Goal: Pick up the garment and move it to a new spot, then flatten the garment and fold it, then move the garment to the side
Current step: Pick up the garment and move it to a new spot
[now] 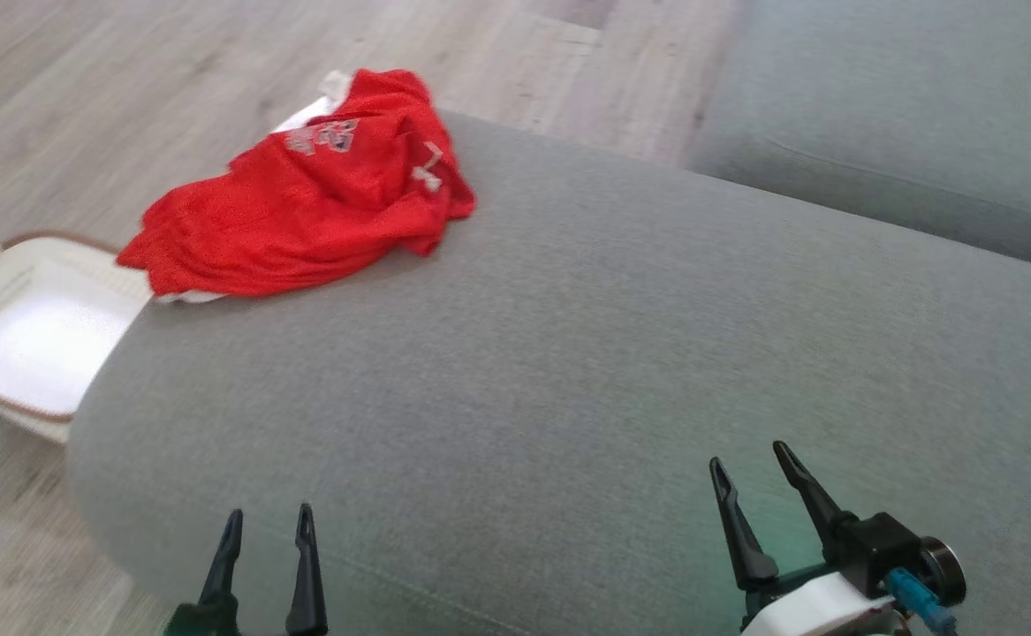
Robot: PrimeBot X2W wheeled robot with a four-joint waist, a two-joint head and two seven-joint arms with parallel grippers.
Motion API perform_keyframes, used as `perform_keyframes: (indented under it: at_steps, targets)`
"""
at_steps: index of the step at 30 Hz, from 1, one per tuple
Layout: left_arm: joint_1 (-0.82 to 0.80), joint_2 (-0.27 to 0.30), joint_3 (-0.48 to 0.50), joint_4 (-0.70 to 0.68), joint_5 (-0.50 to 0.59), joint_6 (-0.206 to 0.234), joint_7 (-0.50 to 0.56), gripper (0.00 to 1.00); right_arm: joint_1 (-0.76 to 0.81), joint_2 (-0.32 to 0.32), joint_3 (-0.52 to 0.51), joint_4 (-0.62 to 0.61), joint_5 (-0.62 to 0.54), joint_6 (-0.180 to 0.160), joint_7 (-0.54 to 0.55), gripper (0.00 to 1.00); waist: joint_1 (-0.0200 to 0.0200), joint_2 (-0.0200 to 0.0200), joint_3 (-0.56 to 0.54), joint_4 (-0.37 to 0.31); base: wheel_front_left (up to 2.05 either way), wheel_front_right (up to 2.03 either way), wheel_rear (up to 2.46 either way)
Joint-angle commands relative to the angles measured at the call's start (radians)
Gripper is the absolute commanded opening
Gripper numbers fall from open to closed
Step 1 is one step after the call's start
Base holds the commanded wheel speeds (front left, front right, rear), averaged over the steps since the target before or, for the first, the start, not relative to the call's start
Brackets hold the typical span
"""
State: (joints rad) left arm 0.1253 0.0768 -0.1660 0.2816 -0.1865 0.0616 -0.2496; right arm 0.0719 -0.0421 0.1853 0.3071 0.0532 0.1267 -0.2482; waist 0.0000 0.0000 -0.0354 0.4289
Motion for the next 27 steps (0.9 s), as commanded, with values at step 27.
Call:
perform_keyframes:
  at_steps: [27]
  targets:
    - [-0.374,0.285,0.292,-0.226,-0.052,0.006,0.098,1.0,-0.064,-0.008,0.007,-0.122,-0.123,0.004,-0.013,1.0,0.0,0.0,0.148,0.019,0.0,0.0,0.0]
